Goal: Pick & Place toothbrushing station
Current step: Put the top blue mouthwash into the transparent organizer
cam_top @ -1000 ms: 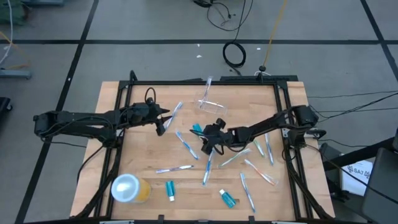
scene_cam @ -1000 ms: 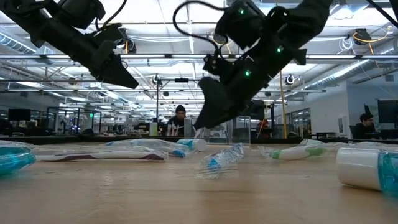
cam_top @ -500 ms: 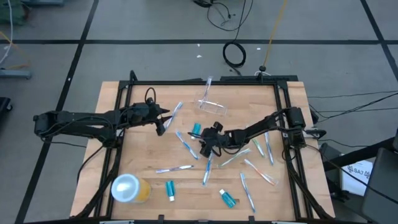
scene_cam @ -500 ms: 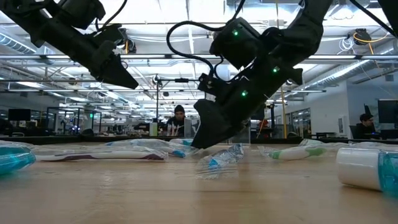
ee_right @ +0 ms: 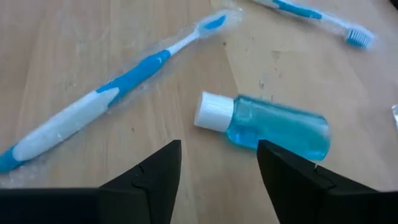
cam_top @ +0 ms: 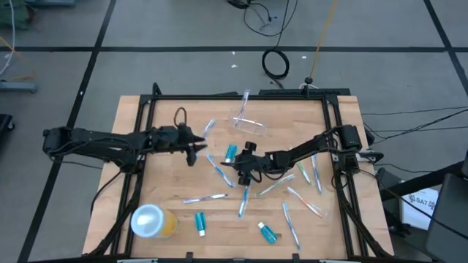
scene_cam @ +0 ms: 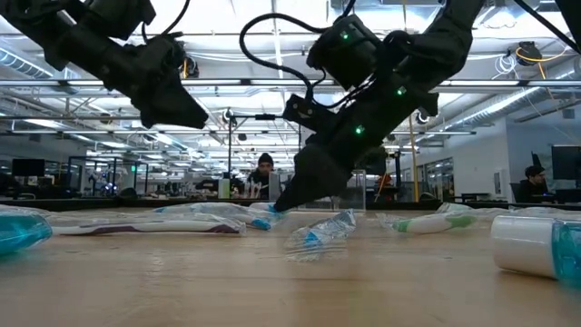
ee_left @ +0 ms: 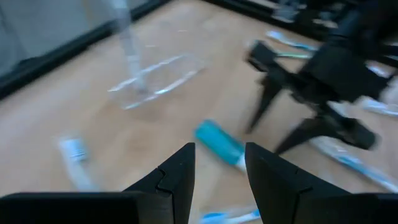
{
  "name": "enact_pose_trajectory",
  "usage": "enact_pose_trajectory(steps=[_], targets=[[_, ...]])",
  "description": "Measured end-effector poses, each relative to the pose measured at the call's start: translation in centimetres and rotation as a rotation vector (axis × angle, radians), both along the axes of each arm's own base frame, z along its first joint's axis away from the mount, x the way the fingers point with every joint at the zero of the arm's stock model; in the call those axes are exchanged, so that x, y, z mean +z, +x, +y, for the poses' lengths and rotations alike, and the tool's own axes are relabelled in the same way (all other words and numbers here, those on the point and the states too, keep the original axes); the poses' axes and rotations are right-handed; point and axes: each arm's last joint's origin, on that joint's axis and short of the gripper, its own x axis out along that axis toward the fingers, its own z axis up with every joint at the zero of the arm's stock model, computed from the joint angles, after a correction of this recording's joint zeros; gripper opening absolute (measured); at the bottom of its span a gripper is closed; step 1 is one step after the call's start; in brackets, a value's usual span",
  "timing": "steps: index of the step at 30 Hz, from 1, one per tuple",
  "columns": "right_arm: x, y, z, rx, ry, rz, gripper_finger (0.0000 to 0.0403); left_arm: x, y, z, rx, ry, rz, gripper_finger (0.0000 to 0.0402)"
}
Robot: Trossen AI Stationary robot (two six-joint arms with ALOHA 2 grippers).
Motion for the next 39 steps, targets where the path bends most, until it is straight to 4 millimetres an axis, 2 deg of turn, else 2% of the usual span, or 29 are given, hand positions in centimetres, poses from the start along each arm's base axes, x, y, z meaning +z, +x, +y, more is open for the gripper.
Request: enact_pose_trajectory(steps=[3, 8, 17, 25, 31, 39], targets=[[0.2, -0.1, 0.0, 0.022, -0.027, 0.010, 0.0220, -0.6, 1.4, -1.3, -0.040, -0.007, -0.037, 0.0147], [0.3, -0.1, -0.1, 0.044, -0.057, 0.021, 0.0234, -2.5, 3.5, -2.6, 0.022, -0.095, -0.071, 0.0147], [0.4, 0.0, -1.4, 0.006, -0.054, 0.010, 0.0233, -6.6, 5.8, -3.9, 0.009, -0.116, -0.036, 0.0147], [0.6, 0.2, -2.8, 0.018, -0.114, 0.006, 0.0232, -9.1, 9.3, -4.2, 0.006, -0.105, 0.034, 0.0147], [0.6, 0.2, -2.8, 0.082, -0.189, 0.038, 0.0229, -9.6, 10.8, -4.0, 0.029, -0.095, 0.095, 0.0147], [0.5, 0.2, -3.0, 0.085, -0.200, 0.047, 0.0229, -9.3, 10.8, -3.7, 0.037, -0.027, 0.154, 0.0147]])
